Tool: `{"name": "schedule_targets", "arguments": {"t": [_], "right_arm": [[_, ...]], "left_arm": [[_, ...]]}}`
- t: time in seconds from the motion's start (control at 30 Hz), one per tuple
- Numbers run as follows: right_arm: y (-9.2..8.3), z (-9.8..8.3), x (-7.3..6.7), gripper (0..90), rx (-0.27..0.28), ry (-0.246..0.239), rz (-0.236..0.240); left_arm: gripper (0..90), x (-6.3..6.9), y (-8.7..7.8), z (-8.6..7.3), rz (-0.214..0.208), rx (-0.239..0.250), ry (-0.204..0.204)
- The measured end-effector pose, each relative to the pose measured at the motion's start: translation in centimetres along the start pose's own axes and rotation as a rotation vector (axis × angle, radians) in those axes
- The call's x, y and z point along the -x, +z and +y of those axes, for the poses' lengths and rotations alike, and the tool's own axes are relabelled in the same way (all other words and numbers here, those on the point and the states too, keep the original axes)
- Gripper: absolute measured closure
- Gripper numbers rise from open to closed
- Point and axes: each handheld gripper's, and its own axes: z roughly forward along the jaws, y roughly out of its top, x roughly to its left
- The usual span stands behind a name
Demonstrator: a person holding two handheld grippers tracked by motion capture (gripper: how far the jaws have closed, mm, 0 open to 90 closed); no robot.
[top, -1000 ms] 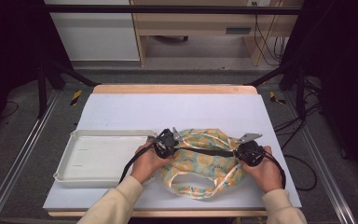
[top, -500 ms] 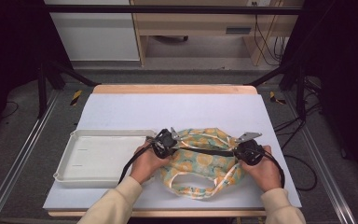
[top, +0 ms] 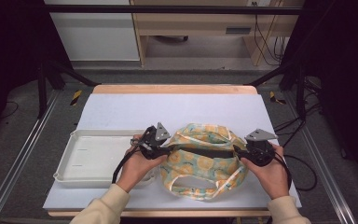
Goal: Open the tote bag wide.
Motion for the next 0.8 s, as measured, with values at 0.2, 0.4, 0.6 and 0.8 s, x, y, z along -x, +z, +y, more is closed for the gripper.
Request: {"name": "schedule_targets", "arguments": {"t": [0.2,0.4,0.6,0.8], "right_arm": [[-1.8,0.8,-0.4,46.6,0.057,0.004,0.008],[-3.3,1.4,-2.2,62.5,0.112,-0.035,0.076],[-3.2,1.7,-4.4,76.2,0.121,-0.069,0.125],[-1.8,1.4,-5.6,81.6,0.099,-0.076,0.152]], "left_arm": [[51.4,0.3,-2.6,0.6,-0.008,0.096,0.0],[64.3,1.8,-3.6,1.5,-0.088,0.148,0.001],[76.2,3.3,-2.2,2.2,-0.138,0.121,0.033],[78.8,3.0,-0.5,2.3,-0.137,0.098,0.005]]}}
